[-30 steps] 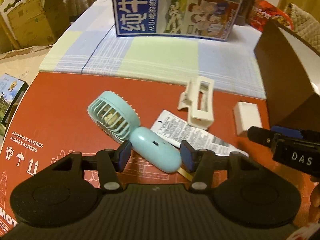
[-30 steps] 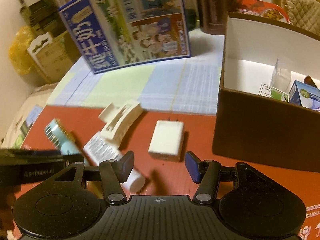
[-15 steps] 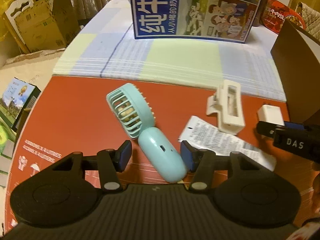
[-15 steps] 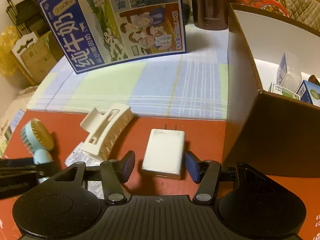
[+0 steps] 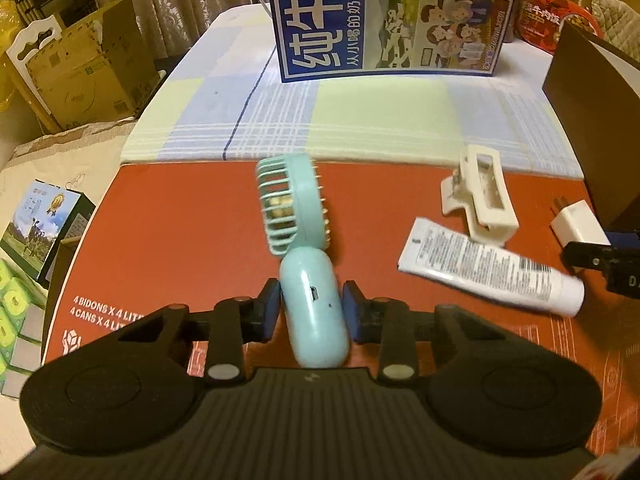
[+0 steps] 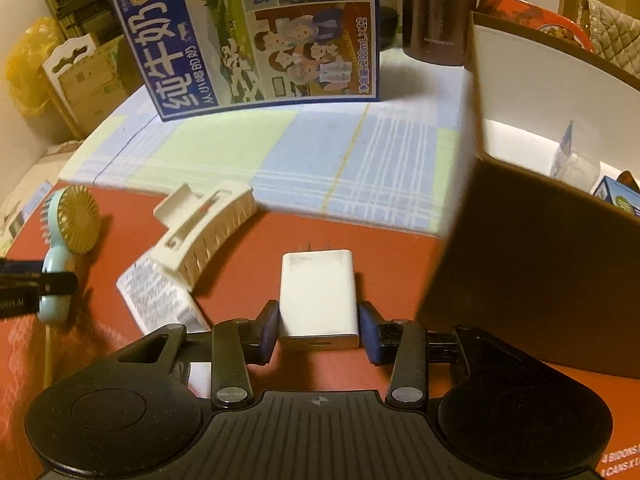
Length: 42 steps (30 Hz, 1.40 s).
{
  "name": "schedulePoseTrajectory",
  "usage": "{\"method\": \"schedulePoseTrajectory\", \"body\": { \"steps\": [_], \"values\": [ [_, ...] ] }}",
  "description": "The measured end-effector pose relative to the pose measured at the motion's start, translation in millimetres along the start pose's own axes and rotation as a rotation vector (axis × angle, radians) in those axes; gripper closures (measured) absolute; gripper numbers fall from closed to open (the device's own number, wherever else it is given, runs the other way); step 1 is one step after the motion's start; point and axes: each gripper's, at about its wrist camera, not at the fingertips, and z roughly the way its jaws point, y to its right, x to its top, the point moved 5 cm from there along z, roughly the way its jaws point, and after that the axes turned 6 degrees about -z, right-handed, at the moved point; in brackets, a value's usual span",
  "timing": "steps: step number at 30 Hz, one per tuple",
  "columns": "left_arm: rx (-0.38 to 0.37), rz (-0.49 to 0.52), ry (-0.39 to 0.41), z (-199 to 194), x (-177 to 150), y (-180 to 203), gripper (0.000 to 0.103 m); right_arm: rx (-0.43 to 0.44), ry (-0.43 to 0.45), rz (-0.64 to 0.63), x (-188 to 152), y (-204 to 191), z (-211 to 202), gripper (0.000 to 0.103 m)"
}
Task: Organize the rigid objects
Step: 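Lift the teal fan with the left gripper while the right gripper lifts the charger block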
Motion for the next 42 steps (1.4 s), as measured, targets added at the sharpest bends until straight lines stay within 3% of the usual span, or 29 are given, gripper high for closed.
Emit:
{"method": "schedulePoseTrajectory", "body": {
  "steps": [22,24,28,33,42],
  "values": [
    [-0.061,0.013,-0.096,-62,-96,1,0.075,0.0,-0.041,-0.099,-97,-2,-74,0.064],
    [-0.057,0.007,-0.084,-64,-96,0,0.074,-0.005,-0.033,-0.094,-99,-2,-75,0.064],
    [-0.057,0.016,-0.039,-66,-85,3,0.058,-0.011,-0.035,-0.085,-96,-2,-72,0.061],
    [-0.041,0.019,-0.01,-59,-67,6,0.058,-0.022,-0.033,-0.095,-91,-3,-66,0.052],
    [0.0,0.037,0.018,-45,-57,10,0.059,-0.041,-0.033,-0.087,-84,-2,-60,0.051]
  ]
}}
